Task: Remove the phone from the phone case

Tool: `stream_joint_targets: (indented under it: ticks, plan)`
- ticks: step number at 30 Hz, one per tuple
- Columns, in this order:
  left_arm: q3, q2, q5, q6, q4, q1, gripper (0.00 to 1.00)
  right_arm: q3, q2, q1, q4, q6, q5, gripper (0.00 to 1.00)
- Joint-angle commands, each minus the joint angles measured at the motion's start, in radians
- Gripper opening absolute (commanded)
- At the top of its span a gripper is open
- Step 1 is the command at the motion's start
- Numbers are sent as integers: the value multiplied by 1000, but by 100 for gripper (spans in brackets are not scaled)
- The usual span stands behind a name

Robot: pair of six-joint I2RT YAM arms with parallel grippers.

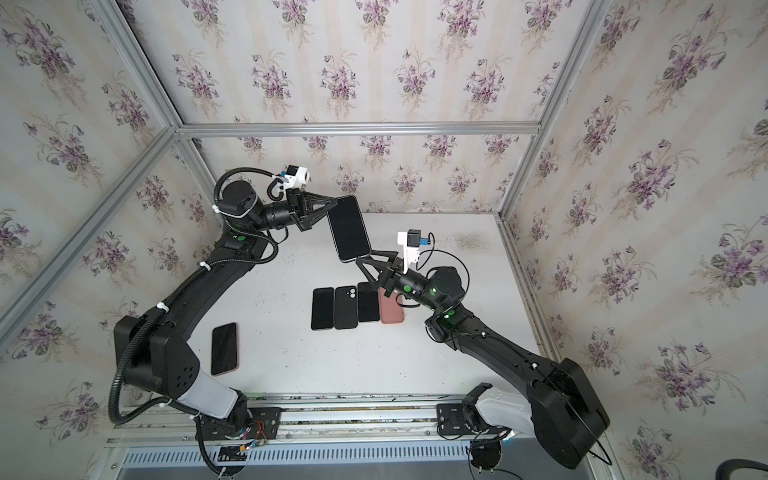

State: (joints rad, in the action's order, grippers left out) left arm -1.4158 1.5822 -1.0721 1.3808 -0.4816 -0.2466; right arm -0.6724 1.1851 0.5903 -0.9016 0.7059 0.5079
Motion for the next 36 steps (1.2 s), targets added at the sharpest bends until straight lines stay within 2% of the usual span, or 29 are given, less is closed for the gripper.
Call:
stream_joint_targets:
  ticks: [1,21,36]
  plan:
    - [2,-2,-14,43,-81,0,0,-9,4,5,-9,-19,-10,56]
    - [2,-2,-18,56,-99,0,0,-6,18,4,-15,-20,-16,56]
    - [28,-11,-42,55,-117,-2,0,-5,19,3,-26,-22,-92,57]
